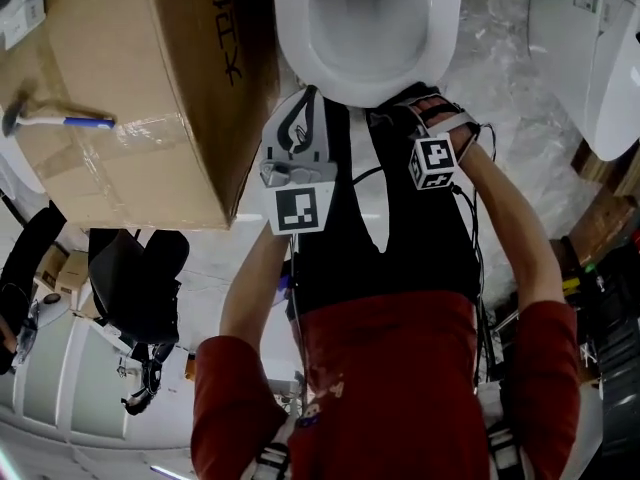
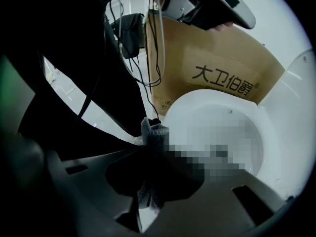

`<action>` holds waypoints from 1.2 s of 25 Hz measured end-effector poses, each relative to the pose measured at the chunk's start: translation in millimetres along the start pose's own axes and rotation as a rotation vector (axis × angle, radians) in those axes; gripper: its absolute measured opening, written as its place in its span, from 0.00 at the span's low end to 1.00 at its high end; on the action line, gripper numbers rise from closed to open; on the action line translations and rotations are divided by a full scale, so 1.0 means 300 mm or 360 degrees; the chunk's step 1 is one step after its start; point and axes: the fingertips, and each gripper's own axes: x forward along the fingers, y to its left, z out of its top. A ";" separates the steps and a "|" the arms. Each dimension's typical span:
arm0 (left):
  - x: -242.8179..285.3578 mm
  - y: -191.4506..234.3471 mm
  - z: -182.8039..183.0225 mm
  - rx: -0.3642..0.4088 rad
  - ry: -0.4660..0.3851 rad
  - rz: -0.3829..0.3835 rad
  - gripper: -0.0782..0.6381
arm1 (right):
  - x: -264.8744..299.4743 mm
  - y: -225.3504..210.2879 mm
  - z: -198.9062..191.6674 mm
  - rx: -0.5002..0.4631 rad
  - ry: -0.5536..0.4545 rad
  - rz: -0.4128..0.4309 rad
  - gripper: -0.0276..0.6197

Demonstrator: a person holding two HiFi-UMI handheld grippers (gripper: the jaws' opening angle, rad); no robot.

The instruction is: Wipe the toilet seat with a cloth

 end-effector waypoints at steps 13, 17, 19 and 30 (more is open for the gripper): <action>-0.175 -0.037 0.695 0.0095 -0.0307 0.0091 0.13 | -0.799 -0.437 0.149 0.1607 -0.0592 -0.0700 0.13; -0.221 -0.062 0.953 0.0133 -0.0449 0.0102 0.13 | -1.149 -0.568 0.235 0.1721 -0.0851 -0.0991 0.13; -0.257 -0.078 1.071 0.0138 -0.0524 0.0090 0.13 | -1.314 -0.602 0.283 0.1739 -0.0947 -0.1118 0.13; -0.398 -0.099 1.550 0.0277 -0.0772 0.0028 0.13 | -2.075 -0.787 0.541 0.1501 -0.1440 -0.1748 0.13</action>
